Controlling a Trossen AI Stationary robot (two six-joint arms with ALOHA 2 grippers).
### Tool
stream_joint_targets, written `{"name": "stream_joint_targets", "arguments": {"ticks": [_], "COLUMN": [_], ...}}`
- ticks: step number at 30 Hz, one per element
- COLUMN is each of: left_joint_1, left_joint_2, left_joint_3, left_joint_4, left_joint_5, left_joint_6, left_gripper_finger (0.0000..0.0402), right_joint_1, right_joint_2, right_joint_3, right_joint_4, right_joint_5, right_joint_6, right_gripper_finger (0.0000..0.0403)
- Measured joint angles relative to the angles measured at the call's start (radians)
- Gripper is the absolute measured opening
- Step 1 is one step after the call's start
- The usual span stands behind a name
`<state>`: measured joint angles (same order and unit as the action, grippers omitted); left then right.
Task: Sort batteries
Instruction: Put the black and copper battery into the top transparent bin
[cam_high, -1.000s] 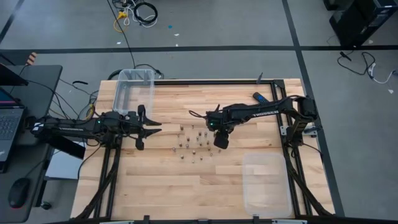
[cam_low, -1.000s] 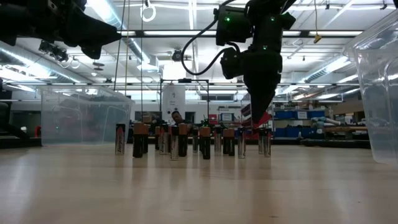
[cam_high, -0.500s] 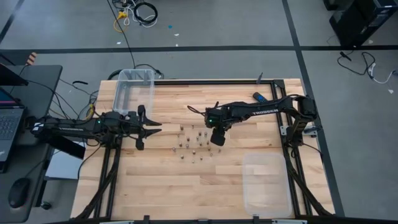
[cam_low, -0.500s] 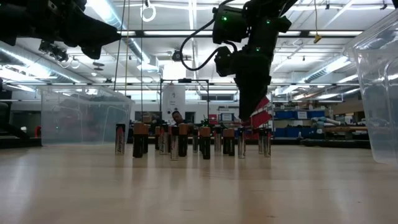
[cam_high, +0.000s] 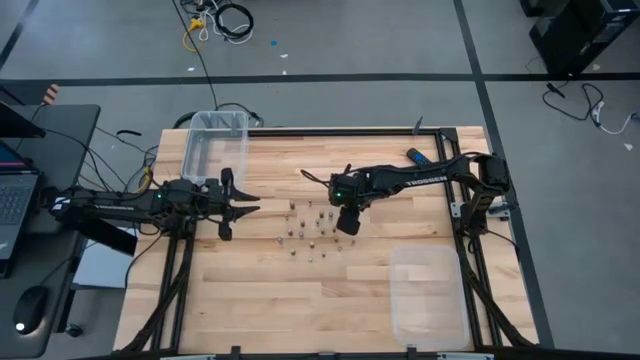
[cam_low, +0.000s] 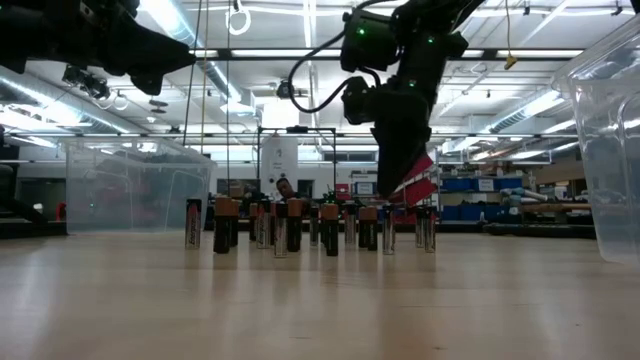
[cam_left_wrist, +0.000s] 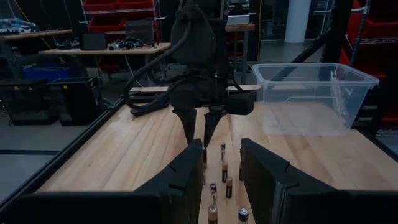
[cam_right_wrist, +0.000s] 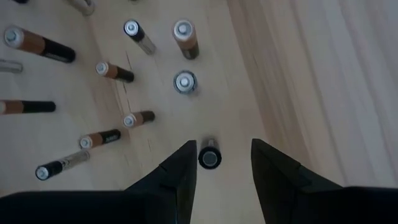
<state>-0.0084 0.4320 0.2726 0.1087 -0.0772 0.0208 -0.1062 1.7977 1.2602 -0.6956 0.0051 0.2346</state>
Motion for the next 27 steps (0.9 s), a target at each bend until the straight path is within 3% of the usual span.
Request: {"name": "stream_joint_targets", "arguments": {"ticks": [21, 27], "left_joint_1": [0.0, 0.0], "left_joint_2": [0.0, 0.0], "left_joint_3": [0.0, 0.0], "left_joint_4": [-0.023, -0.024], "left_joint_5": [0.0, 0.0], "left_joint_6": [0.001, 0.001], "left_gripper_finger": [0.0106, 0.0106], "right_joint_1": [0.019, 0.018], "right_joint_2": [0.0, 0.0], "right_joint_3": [-0.007, -0.032], "right_joint_4": [0.008, 0.012], "right_joint_5": [0.024, 0.023], "right_joint_6": [-0.017, 0.05], "right_gripper_finger": [0.0138, 0.0138]}}
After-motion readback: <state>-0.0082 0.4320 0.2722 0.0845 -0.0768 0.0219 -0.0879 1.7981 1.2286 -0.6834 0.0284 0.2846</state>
